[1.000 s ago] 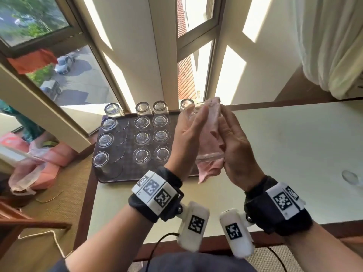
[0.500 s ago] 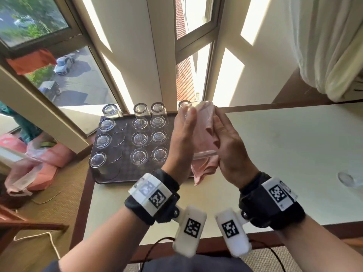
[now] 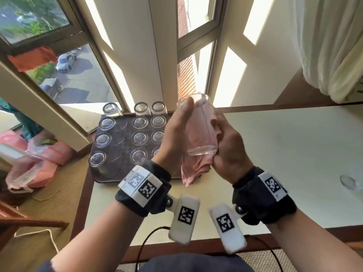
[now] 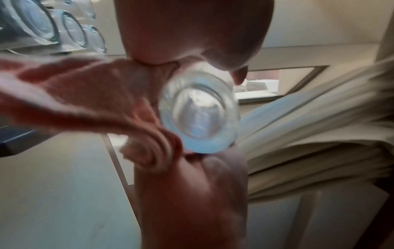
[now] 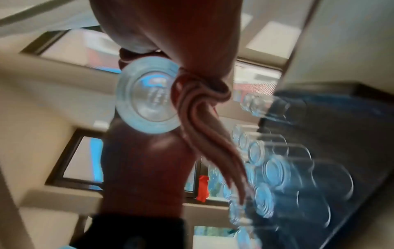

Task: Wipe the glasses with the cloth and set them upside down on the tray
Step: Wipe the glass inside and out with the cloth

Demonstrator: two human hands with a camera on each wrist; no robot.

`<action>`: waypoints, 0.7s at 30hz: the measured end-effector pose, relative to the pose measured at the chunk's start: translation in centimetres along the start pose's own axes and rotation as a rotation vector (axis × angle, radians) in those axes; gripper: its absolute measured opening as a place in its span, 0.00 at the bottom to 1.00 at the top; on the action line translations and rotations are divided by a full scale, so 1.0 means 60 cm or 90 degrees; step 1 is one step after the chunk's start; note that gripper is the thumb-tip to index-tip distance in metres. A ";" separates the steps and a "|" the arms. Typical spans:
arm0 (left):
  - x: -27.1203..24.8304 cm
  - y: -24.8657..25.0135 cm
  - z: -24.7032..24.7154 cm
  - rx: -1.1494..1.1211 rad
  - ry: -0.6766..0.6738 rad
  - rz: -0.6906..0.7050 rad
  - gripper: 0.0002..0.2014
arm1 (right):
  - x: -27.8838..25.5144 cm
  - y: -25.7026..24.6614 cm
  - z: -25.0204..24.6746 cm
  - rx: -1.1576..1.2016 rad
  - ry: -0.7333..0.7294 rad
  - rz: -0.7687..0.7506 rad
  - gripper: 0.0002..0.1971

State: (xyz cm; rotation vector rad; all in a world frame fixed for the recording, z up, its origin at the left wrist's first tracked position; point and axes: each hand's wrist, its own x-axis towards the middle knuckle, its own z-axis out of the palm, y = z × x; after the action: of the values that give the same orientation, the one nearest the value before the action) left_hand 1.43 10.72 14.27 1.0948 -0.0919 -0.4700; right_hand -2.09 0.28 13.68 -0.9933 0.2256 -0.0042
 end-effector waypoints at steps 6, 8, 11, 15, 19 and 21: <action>0.005 0.017 -0.009 0.042 0.083 0.017 0.17 | 0.017 0.008 0.004 -0.252 0.054 -0.166 0.20; 0.006 0.017 -0.002 0.042 0.084 0.017 0.14 | 0.025 0.017 0.008 -0.339 0.030 -0.219 0.24; 0.009 0.003 -0.001 0.058 0.044 0.068 0.19 | 0.029 0.015 0.009 -0.256 -0.020 -0.173 0.21; 0.005 0.000 -0.019 0.052 -0.021 0.029 0.35 | 0.018 0.002 0.000 0.039 -0.008 0.042 0.19; 0.014 0.003 -0.035 0.075 0.045 0.061 0.24 | 0.023 0.004 -0.002 -0.129 0.044 -0.079 0.19; 0.017 -0.002 -0.028 0.088 0.089 0.067 0.16 | 0.022 0.019 -0.001 -0.307 0.017 -0.196 0.22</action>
State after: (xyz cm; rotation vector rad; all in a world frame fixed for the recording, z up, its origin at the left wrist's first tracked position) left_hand 2.81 11.66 13.25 1.2484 -0.0582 -0.2949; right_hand -0.92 0.72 12.47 -1.5020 0.0951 -0.2541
